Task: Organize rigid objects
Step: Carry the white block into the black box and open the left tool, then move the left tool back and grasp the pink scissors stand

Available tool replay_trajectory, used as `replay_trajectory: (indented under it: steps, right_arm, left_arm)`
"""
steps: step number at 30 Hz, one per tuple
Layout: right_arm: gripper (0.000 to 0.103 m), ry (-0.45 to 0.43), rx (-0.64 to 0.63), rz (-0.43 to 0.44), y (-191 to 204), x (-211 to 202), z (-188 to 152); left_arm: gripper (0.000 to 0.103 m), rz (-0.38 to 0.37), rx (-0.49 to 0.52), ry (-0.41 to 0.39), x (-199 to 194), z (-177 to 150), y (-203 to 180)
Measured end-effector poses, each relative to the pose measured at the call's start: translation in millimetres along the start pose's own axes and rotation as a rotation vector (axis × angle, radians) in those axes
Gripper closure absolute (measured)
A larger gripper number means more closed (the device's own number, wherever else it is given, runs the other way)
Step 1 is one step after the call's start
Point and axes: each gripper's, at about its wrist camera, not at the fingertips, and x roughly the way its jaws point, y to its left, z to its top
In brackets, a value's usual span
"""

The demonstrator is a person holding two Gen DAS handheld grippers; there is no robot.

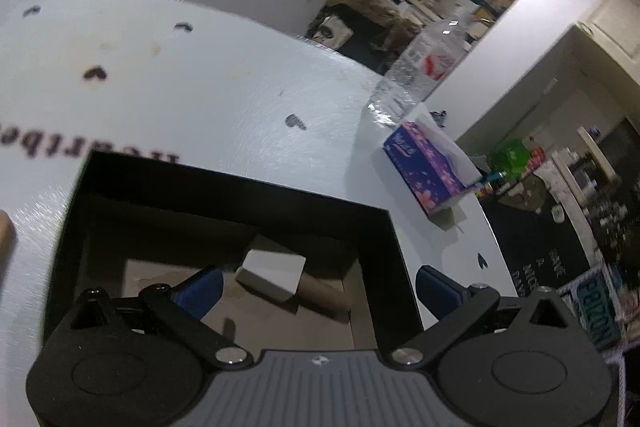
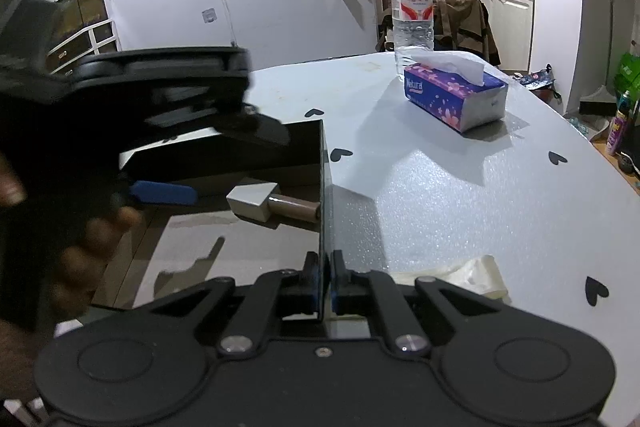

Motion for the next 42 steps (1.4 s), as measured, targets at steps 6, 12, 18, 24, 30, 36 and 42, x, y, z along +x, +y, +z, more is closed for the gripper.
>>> replay_trajectory:
  steps: [6, 12, 18, 24, 30, 36, 42]
  right_arm:
    - [0.097, 0.0, 0.005, -0.001, 0, 0, 0]
    - [0.097, 0.0, 0.008, -0.001, 0, 0, 0]
    - [0.097, 0.005, 0.008, -0.004, 0, 0, 0]
    - [0.097, 0.005, 0.011, -0.004, 1, 0, 0]
    - [0.097, 0.009, 0.006, -0.007, 0, 1, 0]
    - [0.097, 0.012, 0.007, -0.01, 1, 1, 0]
    - [0.097, 0.014, 0.01, -0.013, 2, 2, 0]
  left_arm:
    - [0.0, 0.006, 0.126, -0.076, -42, -11, 2]
    - [0.0, 0.105, 0.18, -0.171, -79, -27, 26]
    - [0.0, 0.236, 0.165, -0.249, -106, -39, 61]
    - [0.0, 0.379, 0.17, -0.309, -120, -56, 92]
    - [0.008, 0.48, 0.098, -0.319, -119, -62, 122]
    - [0.026, 0.496, 0.061, -0.317, -117, -59, 138]
    - [0.05, 0.491, 0.082, -0.291, -111, -59, 137]
